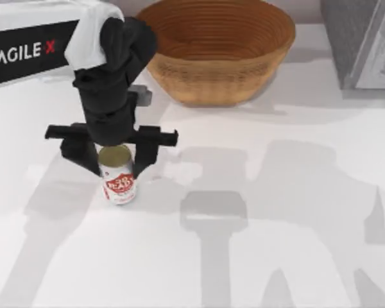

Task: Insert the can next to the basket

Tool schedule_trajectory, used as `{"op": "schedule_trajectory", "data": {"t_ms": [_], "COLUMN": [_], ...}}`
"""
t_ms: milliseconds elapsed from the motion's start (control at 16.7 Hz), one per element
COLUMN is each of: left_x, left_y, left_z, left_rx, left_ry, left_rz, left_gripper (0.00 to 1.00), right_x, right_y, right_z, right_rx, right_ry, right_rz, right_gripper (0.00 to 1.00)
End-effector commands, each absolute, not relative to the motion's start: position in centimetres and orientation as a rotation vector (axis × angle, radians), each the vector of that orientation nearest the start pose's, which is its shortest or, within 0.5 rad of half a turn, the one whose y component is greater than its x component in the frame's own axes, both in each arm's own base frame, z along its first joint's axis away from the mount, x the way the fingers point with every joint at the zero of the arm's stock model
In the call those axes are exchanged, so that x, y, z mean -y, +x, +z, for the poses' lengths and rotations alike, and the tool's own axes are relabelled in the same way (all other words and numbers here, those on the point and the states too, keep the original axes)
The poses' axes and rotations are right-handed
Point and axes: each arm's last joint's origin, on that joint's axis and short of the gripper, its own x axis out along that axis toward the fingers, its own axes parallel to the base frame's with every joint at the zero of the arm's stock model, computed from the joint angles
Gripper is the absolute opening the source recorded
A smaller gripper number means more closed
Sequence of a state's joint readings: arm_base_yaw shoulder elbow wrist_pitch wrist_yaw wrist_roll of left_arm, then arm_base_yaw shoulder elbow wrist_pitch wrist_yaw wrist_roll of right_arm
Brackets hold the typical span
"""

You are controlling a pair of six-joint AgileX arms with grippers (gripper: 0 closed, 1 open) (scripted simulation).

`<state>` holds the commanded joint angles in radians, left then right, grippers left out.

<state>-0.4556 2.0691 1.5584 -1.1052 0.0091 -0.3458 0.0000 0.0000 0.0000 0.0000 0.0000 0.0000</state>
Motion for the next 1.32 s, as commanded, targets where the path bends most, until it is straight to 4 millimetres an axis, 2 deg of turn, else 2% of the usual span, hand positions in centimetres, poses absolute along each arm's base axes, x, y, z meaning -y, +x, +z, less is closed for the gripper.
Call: {"op": "schedule_trajectory", "data": {"t_ms": [180,300,1140,1320], "left_x": [19.1,19.7,19.8,19.8], "left_y": [34.3,34.0,33.9,33.9], "left_z": [17.4,17.8,17.0,17.0], "left_rx": [-1.584,-1.571,-1.571,-1.571], "left_ry": [0.033,0.018,0.017,0.017], "left_rz": [-0.024,-0.015,-0.014,-0.014], "left_gripper": [0.0,0.0,0.0,0.23], "right_x": [0.1,0.1,0.1,0.1], "right_y": [10.6,10.6,10.6,10.6], "right_z": [16.0,16.0,16.0,16.0], "right_rx": [0.0,0.0,0.0,0.0], "right_ry": [0.0,0.0,0.0,0.0], "right_rz": [0.0,0.0,0.0,0.0], "right_gripper": [1.0,1.0,1.0,1.0]}}
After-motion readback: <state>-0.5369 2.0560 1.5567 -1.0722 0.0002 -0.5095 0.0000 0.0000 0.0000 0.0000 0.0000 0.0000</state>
